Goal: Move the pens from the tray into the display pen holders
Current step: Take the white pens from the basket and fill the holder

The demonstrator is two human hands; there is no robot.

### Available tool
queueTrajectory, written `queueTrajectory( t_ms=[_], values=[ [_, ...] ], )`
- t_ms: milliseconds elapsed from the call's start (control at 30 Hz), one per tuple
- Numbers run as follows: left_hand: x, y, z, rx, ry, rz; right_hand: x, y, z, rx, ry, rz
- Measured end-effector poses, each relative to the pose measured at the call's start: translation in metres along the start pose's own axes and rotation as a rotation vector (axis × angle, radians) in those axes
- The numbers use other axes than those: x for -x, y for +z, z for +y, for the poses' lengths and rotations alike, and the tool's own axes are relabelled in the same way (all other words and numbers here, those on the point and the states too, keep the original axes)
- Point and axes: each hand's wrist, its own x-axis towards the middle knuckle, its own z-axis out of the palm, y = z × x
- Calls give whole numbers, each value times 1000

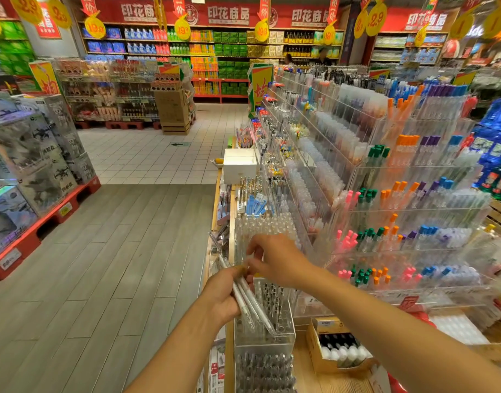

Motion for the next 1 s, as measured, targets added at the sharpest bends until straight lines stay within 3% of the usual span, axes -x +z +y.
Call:
queueTrajectory(
  t_ms=[167, 300, 533, 733, 900, 1000],
  values=[
    [1, 1, -7, 18, 37, -9, 0, 21, 3, -147, 128, -175],
    [1, 2, -11, -1, 58, 14, 6, 33, 5, -104, 173, -196],
    [4, 4, -15, 40, 18, 14, 9, 32, 5, -130, 307, -114],
    [5, 4, -12, 92, -18, -14, 10, 13, 12, -298, 380, 5],
    [-2, -7, -11, 22, -60, 98, 7, -17, 16, -407, 271, 194],
    [-2, -12, -10, -35, -66, 103, 3, -32, 14, -329, 141, 271]
  ],
)
